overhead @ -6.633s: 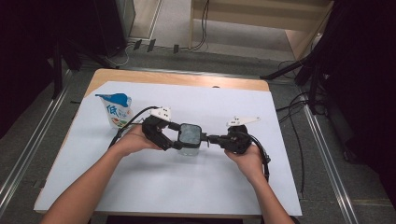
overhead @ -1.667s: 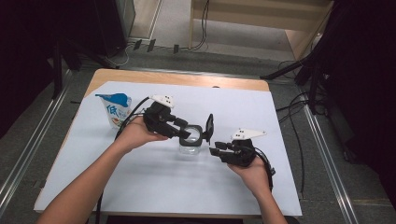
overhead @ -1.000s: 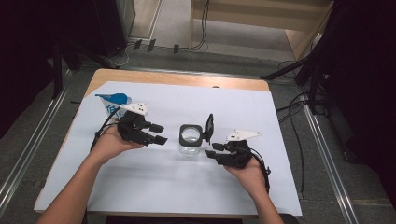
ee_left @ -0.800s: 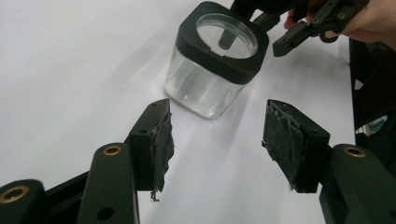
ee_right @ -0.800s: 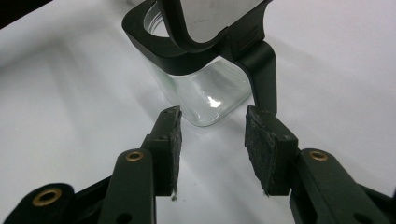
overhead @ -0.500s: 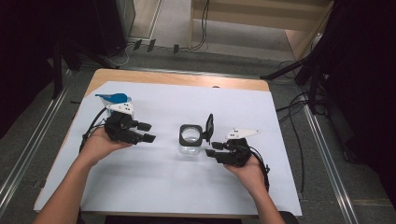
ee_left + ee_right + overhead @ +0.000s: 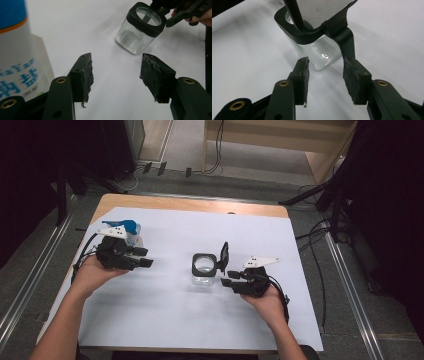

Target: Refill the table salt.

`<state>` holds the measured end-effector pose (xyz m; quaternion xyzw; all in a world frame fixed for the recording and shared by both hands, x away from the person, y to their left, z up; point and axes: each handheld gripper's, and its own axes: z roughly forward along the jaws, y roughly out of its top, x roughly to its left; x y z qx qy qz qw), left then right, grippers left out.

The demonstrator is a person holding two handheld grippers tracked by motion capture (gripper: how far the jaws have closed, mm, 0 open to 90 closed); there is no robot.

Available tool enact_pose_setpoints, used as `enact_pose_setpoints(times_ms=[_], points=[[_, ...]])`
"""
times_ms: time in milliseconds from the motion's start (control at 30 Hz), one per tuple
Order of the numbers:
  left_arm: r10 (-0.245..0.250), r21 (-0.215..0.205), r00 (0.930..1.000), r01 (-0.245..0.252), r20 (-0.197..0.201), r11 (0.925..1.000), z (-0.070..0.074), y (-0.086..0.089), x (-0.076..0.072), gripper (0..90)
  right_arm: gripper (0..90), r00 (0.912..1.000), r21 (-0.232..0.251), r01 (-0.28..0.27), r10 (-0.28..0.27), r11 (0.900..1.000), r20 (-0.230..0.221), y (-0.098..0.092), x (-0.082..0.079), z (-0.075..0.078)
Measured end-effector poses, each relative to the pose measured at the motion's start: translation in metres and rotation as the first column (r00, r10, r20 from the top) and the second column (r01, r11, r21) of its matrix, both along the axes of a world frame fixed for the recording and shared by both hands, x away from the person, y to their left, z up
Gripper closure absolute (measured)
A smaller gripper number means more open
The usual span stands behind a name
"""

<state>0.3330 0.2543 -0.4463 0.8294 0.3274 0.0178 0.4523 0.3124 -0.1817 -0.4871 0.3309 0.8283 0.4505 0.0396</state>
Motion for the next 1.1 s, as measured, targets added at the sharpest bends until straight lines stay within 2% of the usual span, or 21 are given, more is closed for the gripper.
enact_pose_setpoints(times_ms=[100, 233, 367, 700, 767, 833, 1100], points=[[0.026, 0.017, 0.9997, -0.026, 0.003, 0.9995, 0.000, 0.008, -0.001, 44.1, 57.3, 0.9999, 0.007, 0.010, -0.010, 1.000, 0.010, -0.004, 0.001, 0.001], [0.062, -0.012, 0.9980, -0.062, 0.004, 0.9980, 0.001, 0.023, -0.002, 44.0, 57.3, 0.9999, 0.008, 0.017, -0.017, 1.000, 0.003, -0.005, 0.004, 0.001], [0.103, -0.007, 0.9946, -0.103, 0.009, 0.9946, 0.002, 0.036, -0.005, 44.0, 57.3, 0.9999, 0.003, 0.013, -0.013, 1.000, 0.005, -0.005, 0.005, 0.001], [0.158, -0.016, 0.9874, -0.157, 0.012, 0.9874, 0.003, 0.069, -0.009, 42.6, 57.3, 0.9999, 0.002, 0.015, -0.015, 1.000, 0.007, -0.004, 0.006, 0.001], [0.169, -0.020, 0.9854, -0.168, 0.020, 0.9855, 0.002, 0.074, -0.010, 40.2, 57.3, 0.9999, 0.002, 0.015, -0.015, 1.000, 0.008, -0.005, 0.006, 0.001], [0.179, -0.006, 0.9832, -0.179, 0.035, 0.9838, 0.002, 0.078, -0.010, 36.4, 57.3, 0.9999, 0.001, 0.015, -0.015, 1.000, 0.005, -0.004, 0.006, 0.001], [0.216, -0.033, 0.9763, -0.215, 0.013, 0.9760, 0.000, 0.094, -0.007, 26.8, 57.3, 0.9998, 0.000, 0.016, -0.016, 1.000, 0.008, -0.005, 0.007, 0.001]])
